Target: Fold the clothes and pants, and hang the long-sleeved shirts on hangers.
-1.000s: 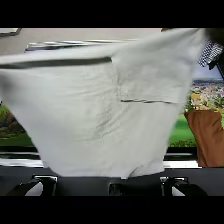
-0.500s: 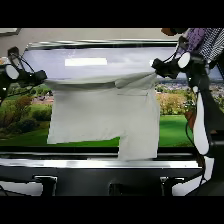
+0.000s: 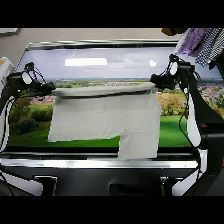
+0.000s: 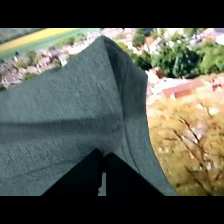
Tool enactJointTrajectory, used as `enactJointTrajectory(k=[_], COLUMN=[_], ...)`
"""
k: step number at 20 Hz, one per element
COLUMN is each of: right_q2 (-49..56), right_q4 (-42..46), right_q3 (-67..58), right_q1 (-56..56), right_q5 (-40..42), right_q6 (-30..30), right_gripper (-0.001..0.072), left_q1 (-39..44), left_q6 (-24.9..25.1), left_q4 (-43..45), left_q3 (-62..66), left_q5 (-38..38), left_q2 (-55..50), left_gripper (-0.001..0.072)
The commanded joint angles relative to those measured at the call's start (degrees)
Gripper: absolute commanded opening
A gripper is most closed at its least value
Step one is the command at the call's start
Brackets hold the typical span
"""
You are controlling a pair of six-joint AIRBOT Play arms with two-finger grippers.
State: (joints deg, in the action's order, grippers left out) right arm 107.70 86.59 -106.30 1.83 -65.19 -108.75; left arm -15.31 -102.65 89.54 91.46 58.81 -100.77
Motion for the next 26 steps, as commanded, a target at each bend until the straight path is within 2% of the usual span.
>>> enactJointTrajectory(k=[1,4,13,14,15,16,18,19,20,23,26], right_q2=[0.1,0.2,3.8,4.2,4.3,4.2,3.0,1.7,0.0,-7.5,-17.7], right_q4=[1.2,1.1,-0.5,-0.2,0.2,0.7,1.2,1.2,1.0,-6.3,-16.2], right_q3=[0.0,0.0,0.1,0.1,0.1,0.0,0.0,0.0,0.1,5.2,22.3], right_q1=[0.0,0.0,0.0,0.0,0.0,0.0,-0.7,-1.3,-2.3,-9.5,-16.8], right_q5=[-10.5,-14.4,-17.7,-18.8,-18.9,-18.9,-19.6,-20.7,-22.0,-21.8,-21.4], right_q6=[-0.2,-0.2,-0.1,-0.1,0.1,1.1,6.2,9.9,13.1,16.9,23.0], right_gripper=[0.0030,0.0030,0.0032,0.0055,0.0136,0.0203,0.0346,0.0390,0.0391,0.0390,0.0389], left_q1=[0.1,0.2,1.0,1.1,1.1,1.0,0.3,-0.2,-1.2,-5.2,-10.4], left_q6=[2.4,2.4,2.1,2.1,1.7,1.5,2.2,2.4,3.1,3.7,3.7], left_q4=[0.5,0.5,0.2,0.2,0.2,0.2,0.5,0.9,1.1,-0.9,-4.2], left_q3=[-0.1,-0.3,-6.6,-6.6,-6.5,-6.4,-6.4,-6.4,-6.4,-8.8,-16.9], left_q5=[9.8,12.2,12.2,12.2,12.3,12.6,13.9,15.1,16.8,20.7,19.6], left_q2=[-0.4,-0.8,-2.1,-2.1,-2.1,-1.8,-0.2,0.9,2.4,7.8,15.2], left_gripper=[0.0015,0.0016,0.0019,0.0046,0.0117,0.0207,0.0457,0.0512,0.0517,0.0518,0.0517])
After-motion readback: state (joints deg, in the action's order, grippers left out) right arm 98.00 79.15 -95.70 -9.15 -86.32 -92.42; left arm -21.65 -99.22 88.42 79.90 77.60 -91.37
